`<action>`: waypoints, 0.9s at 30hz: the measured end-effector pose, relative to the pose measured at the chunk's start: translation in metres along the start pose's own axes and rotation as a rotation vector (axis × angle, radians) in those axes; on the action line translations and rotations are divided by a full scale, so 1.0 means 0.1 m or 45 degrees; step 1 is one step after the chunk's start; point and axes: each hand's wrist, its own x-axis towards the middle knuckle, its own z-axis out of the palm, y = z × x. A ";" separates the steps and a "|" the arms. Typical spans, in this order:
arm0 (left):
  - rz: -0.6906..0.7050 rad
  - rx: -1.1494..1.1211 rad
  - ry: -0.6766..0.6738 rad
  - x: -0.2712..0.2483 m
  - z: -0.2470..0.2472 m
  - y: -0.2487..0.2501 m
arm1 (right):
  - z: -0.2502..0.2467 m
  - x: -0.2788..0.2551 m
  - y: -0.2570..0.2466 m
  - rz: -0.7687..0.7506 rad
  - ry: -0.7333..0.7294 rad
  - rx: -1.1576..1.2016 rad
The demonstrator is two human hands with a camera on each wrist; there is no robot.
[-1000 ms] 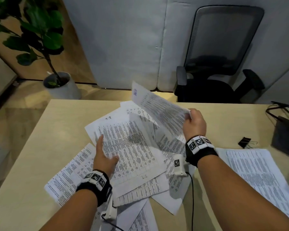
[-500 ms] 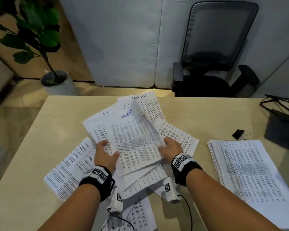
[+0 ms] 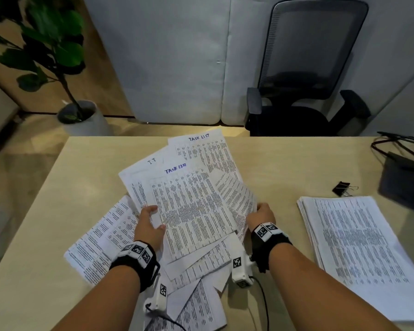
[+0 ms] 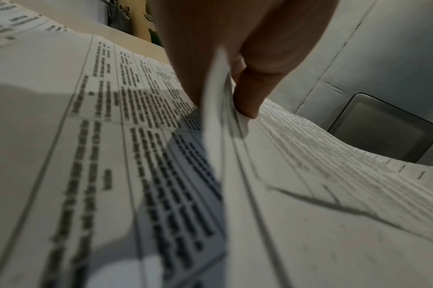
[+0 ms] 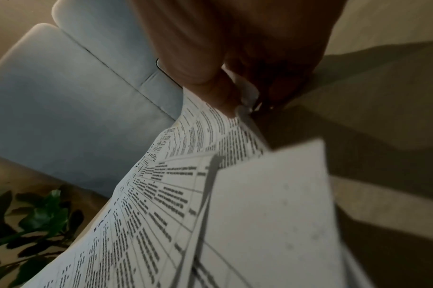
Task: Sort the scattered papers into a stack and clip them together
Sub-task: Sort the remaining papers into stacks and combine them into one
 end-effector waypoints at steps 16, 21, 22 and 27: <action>-0.011 -0.278 -0.075 -0.18 -0.10 0.12 | -0.23 -0.18 -0.14 -0.262 -0.002 -0.123; -0.012 -0.287 -0.057 -0.22 -0.20 0.23 | -0.49 -0.17 -0.65 -0.960 0.518 -0.009; 0.011 -0.314 -0.044 -0.22 -0.21 0.26 | -0.55 -0.22 -0.76 -1.125 0.562 0.074; 0.112 -0.481 -0.016 -0.33 -0.23 0.60 | -0.60 -0.48 -1.09 -1.164 0.144 0.465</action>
